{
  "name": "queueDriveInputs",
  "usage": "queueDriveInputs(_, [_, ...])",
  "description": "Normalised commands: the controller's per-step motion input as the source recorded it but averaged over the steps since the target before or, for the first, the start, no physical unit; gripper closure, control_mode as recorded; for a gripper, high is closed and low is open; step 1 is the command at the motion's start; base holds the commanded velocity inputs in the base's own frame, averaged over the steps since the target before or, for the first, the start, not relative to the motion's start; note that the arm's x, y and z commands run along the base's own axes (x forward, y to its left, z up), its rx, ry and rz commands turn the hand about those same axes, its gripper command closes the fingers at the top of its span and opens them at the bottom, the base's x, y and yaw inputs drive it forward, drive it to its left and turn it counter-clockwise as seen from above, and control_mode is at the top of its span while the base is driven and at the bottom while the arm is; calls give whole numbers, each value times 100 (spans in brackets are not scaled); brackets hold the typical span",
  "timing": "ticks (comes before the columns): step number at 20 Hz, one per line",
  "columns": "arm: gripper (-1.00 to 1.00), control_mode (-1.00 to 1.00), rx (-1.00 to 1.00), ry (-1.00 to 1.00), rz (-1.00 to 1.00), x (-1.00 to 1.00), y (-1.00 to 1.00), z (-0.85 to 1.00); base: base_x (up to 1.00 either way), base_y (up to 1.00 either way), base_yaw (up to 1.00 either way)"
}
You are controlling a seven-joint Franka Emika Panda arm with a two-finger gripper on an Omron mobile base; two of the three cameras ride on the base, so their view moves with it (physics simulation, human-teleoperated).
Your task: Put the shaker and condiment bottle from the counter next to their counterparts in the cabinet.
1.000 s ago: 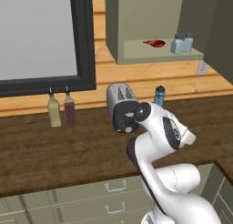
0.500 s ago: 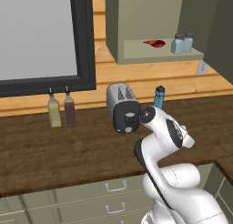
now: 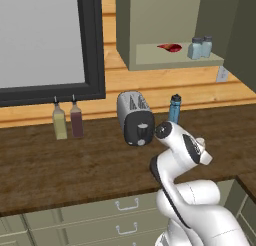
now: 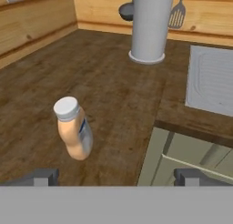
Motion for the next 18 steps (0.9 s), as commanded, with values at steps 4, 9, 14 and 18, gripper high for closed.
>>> queueDriveInputs(4, [-100, -100, 0, 0, 6, 0, -19, -24, 0, 0, 0])
queueDriveInputs(9, [-100, -100, 0, -1, 5, 2, -17, -18, 0, 0, 0])
queueDriveInputs(14, [-100, -100, 0, 0, 7, 11, -4, -26, 0, 0, 0])
queueDriveInputs(18, [-100, -100, 0, 0, 6, 4, 0, -21, 0, 0, 0])
